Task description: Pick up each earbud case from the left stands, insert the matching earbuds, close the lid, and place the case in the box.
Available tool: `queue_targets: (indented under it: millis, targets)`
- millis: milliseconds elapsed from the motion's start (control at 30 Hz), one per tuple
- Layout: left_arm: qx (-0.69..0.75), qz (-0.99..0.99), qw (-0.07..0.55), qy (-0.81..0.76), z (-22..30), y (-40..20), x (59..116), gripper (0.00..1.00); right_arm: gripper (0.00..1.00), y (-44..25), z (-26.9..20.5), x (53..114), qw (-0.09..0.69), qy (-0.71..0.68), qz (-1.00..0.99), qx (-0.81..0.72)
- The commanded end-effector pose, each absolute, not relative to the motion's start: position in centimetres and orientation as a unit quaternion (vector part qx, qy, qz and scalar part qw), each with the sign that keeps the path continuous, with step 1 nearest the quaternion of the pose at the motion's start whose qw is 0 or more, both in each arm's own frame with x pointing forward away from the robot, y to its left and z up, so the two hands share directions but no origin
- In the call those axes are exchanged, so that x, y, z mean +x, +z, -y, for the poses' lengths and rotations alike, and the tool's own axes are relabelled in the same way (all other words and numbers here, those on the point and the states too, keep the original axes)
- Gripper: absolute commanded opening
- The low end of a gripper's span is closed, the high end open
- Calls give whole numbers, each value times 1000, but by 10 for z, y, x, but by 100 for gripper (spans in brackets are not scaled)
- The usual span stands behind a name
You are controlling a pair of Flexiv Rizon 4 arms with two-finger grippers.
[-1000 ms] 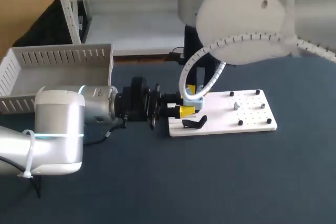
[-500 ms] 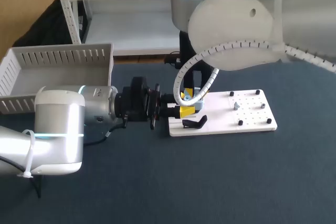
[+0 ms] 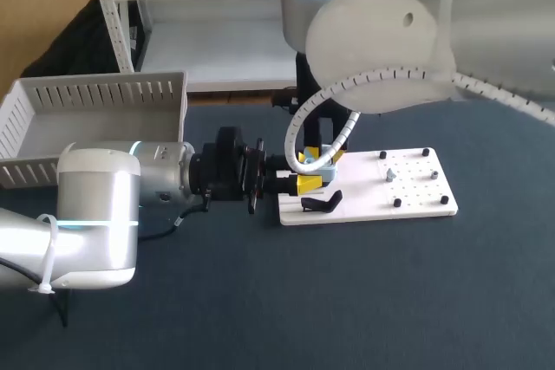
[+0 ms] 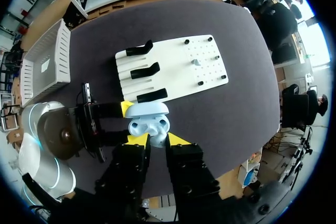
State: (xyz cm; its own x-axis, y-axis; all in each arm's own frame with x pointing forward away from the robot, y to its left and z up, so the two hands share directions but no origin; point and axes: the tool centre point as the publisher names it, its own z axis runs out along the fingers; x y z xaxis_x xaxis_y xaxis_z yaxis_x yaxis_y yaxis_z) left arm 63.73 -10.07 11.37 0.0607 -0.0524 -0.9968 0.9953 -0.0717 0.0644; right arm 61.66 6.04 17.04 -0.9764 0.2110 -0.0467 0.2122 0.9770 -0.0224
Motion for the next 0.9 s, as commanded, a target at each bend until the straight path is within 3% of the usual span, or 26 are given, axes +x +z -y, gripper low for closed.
queue_targets:
  millis: [33, 900]
  targets:
    - [521, -452, 510, -515, 101, 113, 638, 0, 0, 169, -61, 619, 20, -15, -994, 108]
    - [521, -452, 510, -515, 101, 113, 638, 0, 0, 161, -57, 624, 19, -27, -993, 114]
